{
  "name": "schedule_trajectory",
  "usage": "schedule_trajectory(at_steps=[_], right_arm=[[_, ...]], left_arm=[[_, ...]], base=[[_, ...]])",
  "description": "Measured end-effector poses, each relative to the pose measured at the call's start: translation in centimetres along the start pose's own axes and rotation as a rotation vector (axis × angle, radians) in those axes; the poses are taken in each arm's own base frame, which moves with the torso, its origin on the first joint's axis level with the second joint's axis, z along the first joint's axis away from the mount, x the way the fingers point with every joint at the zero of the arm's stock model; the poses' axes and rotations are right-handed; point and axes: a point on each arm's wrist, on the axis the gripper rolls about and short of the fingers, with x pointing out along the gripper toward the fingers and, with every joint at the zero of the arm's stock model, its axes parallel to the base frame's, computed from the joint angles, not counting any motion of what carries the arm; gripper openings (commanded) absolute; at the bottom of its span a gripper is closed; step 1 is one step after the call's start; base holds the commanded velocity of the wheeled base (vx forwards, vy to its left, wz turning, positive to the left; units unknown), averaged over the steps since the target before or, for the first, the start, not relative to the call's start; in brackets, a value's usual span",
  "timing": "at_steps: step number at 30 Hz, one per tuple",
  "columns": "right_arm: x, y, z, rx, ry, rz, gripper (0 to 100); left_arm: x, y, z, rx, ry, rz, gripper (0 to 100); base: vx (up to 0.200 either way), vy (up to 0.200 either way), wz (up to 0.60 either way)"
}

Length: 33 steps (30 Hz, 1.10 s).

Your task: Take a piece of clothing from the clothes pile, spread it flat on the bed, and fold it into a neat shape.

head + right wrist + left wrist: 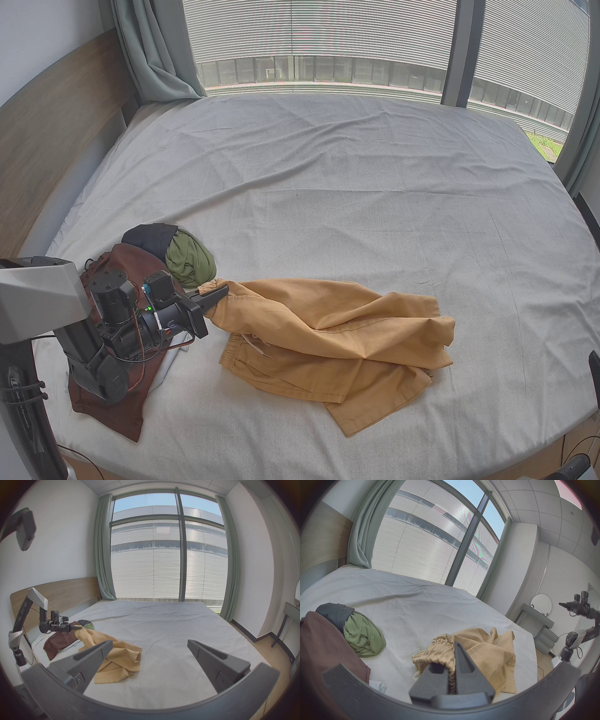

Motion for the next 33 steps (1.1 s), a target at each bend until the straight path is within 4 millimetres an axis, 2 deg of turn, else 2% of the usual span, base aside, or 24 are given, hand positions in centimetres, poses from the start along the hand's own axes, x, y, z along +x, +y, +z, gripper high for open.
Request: schedule_trajectory(at_steps=[10,15,25,33], right_arm=[[4.6,-0.3,3.4,0.027,0.135,0.064,100],[7.2,-0.3,4.6,0.04,0.174,0.154,100],[10.9,0.9,5.4,0.169,0.23,0.356,100],[13.8,1.8,5.0,0.24,0.249,0.429,100]], left_arm=[[-0.1,-0.2,-0.1,0.014,0.006,-0.005,0],[-0.4,-0.4,-0.5,0.014,0.024,-0.003,0],[-1.3,-0.5,0.0,0.02,0.022,0.007,0],[-1.1,-0.4,0.6,0.035,-0.002,0.005,0]], base=[[0.0,0.0,0.0],[0.0,0.0,0.0],[0.0,0.0,0.0],[0.0,0.0,0.0]])
